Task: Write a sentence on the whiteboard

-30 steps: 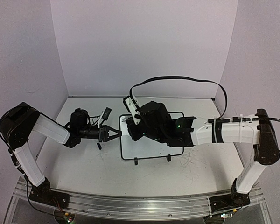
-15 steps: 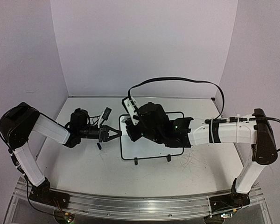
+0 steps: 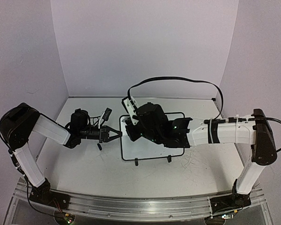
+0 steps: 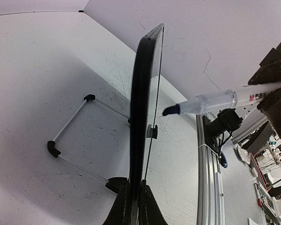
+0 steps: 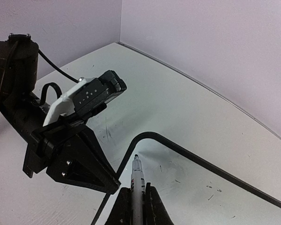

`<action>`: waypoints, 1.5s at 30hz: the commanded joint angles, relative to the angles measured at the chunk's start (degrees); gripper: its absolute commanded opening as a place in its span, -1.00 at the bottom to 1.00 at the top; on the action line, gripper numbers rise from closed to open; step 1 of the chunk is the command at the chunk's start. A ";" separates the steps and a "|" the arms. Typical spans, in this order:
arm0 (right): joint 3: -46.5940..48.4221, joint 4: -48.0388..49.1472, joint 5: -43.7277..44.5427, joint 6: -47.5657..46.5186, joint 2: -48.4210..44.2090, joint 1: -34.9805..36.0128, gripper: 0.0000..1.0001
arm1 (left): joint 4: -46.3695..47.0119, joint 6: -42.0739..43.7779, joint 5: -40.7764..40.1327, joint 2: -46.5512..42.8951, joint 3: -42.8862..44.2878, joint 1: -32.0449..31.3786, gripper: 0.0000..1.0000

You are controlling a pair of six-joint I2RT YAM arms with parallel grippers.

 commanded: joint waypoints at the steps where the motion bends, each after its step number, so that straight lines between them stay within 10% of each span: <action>1: 2.82 2.71 1.50 -0.39 1.17 0.34 -1.00 | 0.30 0.27 0.90 -1.42 0.41 -0.71 -1.00; 45: 2.47 1.05 4.42 1.60 2.33 0.27 -1.00 | -0.45 0.88 0.71 -2.35 0.44 -0.72 -1.00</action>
